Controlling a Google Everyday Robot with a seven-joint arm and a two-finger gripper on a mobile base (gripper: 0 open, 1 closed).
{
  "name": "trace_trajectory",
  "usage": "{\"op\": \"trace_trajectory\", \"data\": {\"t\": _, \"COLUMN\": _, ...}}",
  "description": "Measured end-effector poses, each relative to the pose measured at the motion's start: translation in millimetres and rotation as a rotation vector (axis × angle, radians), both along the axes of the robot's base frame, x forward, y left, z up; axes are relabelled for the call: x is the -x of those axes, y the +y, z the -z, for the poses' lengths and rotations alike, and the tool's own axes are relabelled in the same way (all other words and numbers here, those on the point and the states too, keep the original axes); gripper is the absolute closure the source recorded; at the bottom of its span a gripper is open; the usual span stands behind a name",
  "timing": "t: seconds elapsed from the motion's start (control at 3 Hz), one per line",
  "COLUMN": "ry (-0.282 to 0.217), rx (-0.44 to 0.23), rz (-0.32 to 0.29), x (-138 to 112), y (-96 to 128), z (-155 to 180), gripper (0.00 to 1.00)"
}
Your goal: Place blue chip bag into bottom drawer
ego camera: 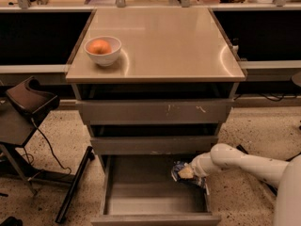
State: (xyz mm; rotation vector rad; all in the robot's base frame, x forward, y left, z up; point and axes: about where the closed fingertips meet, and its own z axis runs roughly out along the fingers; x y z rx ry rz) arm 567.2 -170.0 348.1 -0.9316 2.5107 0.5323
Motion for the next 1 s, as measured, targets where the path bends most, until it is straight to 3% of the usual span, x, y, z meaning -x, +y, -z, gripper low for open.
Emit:
{"op": "trace_trajectory", "data": {"t": 0.67, "ry": 0.032, "rx": -0.023, "rz": 0.002, "x": 8, "y": 7, "z": 25, "gripper": 1.00}}
{"op": "trace_trajectory", "data": {"t": 1.0, "ry": 0.064, "rx": -0.083, "rz": -0.017, "x": 8, "y": 17, "z": 62, "gripper": 1.00}}
